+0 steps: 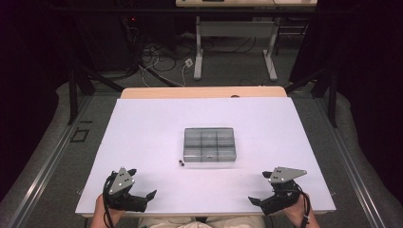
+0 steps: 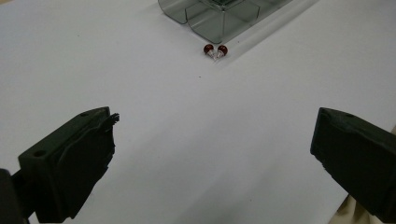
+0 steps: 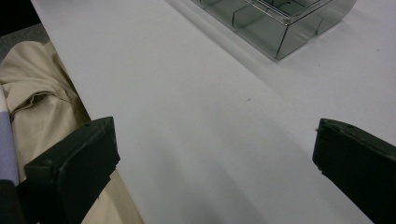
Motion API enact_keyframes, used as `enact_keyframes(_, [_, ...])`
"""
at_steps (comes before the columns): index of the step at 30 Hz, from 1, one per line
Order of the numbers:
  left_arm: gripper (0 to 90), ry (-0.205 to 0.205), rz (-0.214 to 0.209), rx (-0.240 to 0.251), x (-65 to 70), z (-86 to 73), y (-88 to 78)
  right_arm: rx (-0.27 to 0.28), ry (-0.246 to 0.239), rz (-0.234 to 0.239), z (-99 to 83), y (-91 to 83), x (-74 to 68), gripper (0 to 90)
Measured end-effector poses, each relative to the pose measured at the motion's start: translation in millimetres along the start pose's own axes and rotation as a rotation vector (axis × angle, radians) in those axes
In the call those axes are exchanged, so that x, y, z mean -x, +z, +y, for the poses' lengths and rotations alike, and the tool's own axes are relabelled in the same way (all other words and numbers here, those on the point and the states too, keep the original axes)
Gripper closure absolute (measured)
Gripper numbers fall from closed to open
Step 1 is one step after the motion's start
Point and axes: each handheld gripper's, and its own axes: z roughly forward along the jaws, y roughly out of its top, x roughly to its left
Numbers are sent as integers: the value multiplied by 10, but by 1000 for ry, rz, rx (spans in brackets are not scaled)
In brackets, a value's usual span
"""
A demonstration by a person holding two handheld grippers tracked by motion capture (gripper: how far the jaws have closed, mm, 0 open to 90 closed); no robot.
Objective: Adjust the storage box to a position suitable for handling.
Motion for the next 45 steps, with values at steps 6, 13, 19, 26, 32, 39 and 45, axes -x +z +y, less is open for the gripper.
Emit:
enact_keyframes(6, [0, -1, 0, 0, -11, -4, 15, 0, 1, 0, 5, 14, 0, 0])
enact_keyframes(13, [0, -2, 1, -1, -12, -8, 25, -7, -6, 1, 32, 49, -15, 0])
enact_keyframes(19, [0, 5, -2, -12, -11, -2, 32, -11, -1, 11, 57, 103, -21, 0])
enact_keyframes(26, [0, 1, 1, -10, -9, -3, 41, -19, -2, 26, 100, 157, -20, 0])
enact_keyframes(32, [0, 2, 2, -12, -10, -2, 45, -20, -7, 31, 155, 222, -17, 0])
enact_keyframes(39, [0, 5, 2, -14, -8, -1, 47, -20, -18, 43, 232, 306, -15, 0])
enact_keyframes(45, [0, 2, 1, -16, -15, -4, 47, -21, -16, 43, 264, 362, -20, 0])
